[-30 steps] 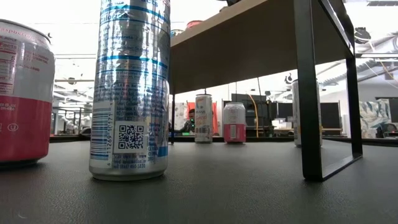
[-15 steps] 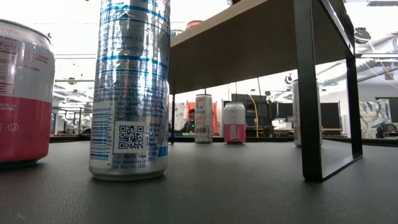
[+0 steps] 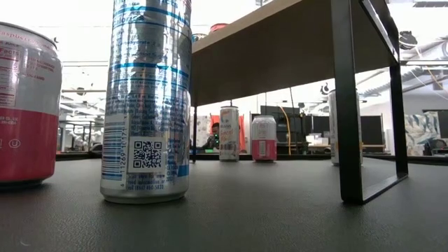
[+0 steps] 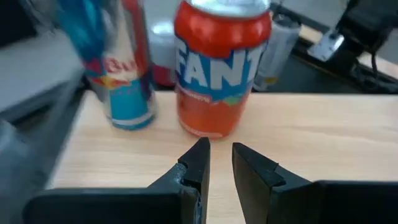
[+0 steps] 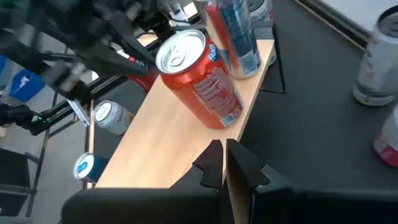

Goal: Place canned beverage on shelf
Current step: Adjust the soda cans on the shelf

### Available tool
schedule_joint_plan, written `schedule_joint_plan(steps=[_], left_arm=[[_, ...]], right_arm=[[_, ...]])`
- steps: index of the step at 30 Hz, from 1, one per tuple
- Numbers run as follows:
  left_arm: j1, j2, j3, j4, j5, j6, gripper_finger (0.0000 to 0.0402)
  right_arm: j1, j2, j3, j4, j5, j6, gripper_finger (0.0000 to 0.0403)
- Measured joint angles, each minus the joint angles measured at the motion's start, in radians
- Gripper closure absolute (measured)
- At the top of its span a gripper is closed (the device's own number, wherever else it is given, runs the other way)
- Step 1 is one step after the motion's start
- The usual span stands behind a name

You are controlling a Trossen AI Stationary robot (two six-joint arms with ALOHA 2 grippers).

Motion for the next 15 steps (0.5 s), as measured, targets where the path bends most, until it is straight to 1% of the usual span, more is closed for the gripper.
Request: schedule_joint_plan(steps=[2,4,8,15], left_arm=[[0.029,0.009,0.0,0.033,0.083,0.028,0.0332],[0.054,0.016,0.0,0.091,0.128,0.08,0.0332],[0.094,0.017,0.0,0.139,0.137,0.149,0.0332],[0.148,0.017,0.0,0.131,0.179,0.155,0.0332]], right_arm=[[0.0,-0.025,0.0,-0.022,0.011,-0.005,0.0403],[0.0,-0.042,0.0,-0.028,0.011,-0.007,0.0403],[0.0,-0.056,0.0,-0.03,0.011,-0.01,0.0403],[0.0,-0.055,0.0,-0.032,0.011,-0.011,0.0403]])
